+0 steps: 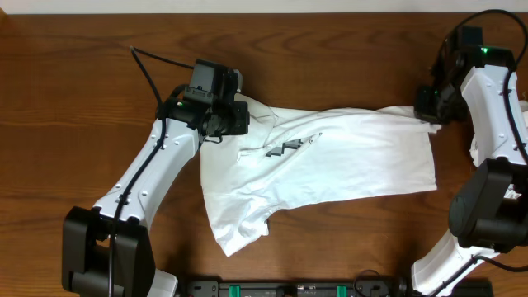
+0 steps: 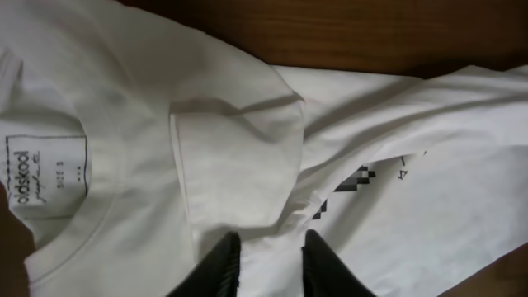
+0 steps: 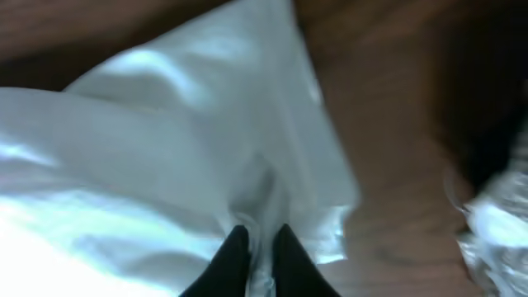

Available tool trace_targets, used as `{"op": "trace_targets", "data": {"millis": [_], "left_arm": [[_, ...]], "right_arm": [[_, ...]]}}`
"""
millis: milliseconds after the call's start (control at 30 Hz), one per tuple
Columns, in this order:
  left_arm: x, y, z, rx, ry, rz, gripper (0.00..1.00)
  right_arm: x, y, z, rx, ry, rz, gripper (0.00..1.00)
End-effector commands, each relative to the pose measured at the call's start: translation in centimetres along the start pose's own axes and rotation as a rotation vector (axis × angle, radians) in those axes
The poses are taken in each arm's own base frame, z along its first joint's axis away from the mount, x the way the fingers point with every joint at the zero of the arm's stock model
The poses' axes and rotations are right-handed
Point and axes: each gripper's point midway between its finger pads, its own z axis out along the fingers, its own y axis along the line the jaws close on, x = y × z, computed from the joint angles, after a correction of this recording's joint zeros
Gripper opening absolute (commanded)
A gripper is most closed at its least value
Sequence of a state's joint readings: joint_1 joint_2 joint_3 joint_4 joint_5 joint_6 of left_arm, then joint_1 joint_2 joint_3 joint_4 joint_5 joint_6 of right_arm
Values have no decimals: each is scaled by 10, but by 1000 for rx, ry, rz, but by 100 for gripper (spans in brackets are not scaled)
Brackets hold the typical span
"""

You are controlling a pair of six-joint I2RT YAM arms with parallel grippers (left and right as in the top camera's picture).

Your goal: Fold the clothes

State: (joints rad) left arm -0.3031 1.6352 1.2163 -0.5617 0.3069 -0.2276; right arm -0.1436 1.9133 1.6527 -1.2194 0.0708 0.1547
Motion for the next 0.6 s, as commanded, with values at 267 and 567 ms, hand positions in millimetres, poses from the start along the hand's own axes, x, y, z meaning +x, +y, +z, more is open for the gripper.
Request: {"op": "trace_targets", "data": {"millis": [267, 567], "left_arm": [[12, 9, 14, -27, 60, -2, 54], [24, 20, 66, -15, 140, -28, 60]], "right_arm": [[-8, -13, 0, 73, -36, 53, 39], [-16, 23, -1, -125, -57, -4, 52]]}}
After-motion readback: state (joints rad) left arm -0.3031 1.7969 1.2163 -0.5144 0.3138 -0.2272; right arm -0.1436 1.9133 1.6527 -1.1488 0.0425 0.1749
